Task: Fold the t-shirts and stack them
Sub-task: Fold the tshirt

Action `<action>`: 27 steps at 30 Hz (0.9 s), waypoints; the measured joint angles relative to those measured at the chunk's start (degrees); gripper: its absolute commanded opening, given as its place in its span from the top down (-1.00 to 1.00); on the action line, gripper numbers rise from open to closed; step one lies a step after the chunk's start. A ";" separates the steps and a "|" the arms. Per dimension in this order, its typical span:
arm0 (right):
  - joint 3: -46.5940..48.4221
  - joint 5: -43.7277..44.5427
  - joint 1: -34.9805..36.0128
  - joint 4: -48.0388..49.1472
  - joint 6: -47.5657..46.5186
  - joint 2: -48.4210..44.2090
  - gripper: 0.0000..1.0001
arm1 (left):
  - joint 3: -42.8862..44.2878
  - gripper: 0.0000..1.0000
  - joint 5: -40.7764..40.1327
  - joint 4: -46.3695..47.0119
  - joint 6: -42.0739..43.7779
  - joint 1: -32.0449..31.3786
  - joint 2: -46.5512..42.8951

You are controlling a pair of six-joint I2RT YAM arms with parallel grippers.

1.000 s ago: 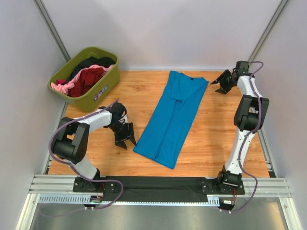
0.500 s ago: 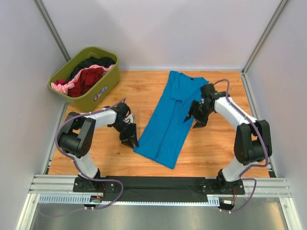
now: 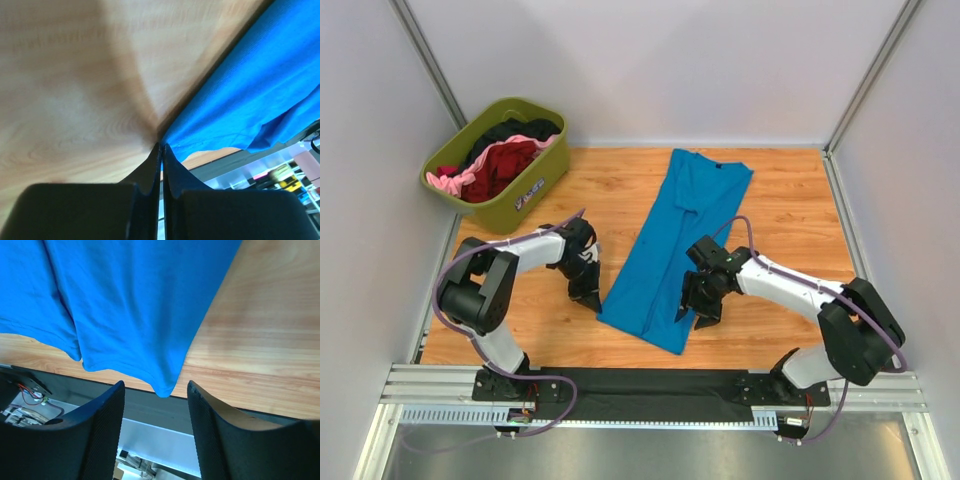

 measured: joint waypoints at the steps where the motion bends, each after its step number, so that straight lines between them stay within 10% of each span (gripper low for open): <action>1: -0.48 0.33 1.07 0.20 0.79 -0.33 -0.02 | -0.76 0.99 -0.07 -0.02 -0.55 -0.15 -0.92; 6: -2.64 2.10 5.38 1.14 4.24 -1.75 0.00 | -5.57 0.88 0.37 -0.20 -3.37 -1.22 -6.10; 13: -8.68 1.79 11.61 4.94 9.42 -3.76 0.08 | -7.78 0.10 0.04 -2.19 -6.78 -2.71 -9.38; 27: -12.50 2.40 16.11 7.54 15.26 -5.70 0.29 | -7.76 0.00 -2.45 -4.74 -6.47 -2.69 -11.98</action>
